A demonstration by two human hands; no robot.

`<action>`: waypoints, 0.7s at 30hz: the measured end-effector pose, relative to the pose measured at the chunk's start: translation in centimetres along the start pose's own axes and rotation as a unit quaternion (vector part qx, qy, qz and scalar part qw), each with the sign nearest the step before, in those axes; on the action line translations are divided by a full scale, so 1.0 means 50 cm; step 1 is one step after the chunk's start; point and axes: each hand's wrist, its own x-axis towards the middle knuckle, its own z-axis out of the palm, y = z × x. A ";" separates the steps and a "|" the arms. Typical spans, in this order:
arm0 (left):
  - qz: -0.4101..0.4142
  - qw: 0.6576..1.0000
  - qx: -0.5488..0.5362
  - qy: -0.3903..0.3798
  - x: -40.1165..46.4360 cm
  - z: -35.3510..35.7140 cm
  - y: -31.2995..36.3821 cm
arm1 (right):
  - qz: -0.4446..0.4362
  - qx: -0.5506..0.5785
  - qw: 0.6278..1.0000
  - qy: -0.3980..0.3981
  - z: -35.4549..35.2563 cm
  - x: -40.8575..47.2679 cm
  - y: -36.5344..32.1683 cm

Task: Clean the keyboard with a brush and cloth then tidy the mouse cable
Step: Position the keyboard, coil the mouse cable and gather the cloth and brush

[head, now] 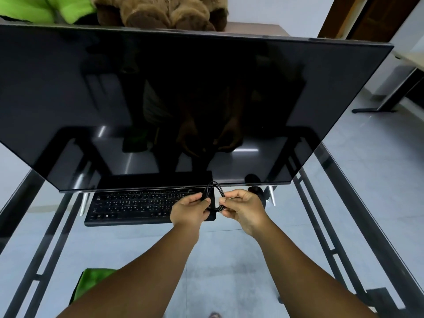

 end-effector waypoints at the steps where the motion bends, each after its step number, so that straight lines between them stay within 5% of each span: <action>1: 0.006 1.000 0.006 -0.005 0.002 0.000 -0.002 | -0.002 -0.004 1.000 0.002 -0.003 0.000 0.001; 4: 0.030 0.998 0.056 0.003 0.016 0.023 -0.024 | -0.017 -0.037 0.999 0.024 -0.031 0.013 0.023; 6: 0.063 0.992 0.108 0.020 0.025 0.041 -0.036 | -0.064 -0.161 0.981 0.088 -0.053 0.026 0.053; 9: 0.112 0.977 0.182 0.016 0.031 0.068 -0.057 | -0.176 -0.406 0.882 0.159 -0.104 0.026 0.106; 14: 0.156 0.949 0.275 -0.010 0.050 0.115 -0.100 | -0.206 -0.605 0.763 0.098 -0.173 0.022 0.174; 21: 0.179 0.924 0.337 0.018 0.094 0.150 -0.113 | -0.187 -0.641 0.743 0.048 -0.198 0.024 0.217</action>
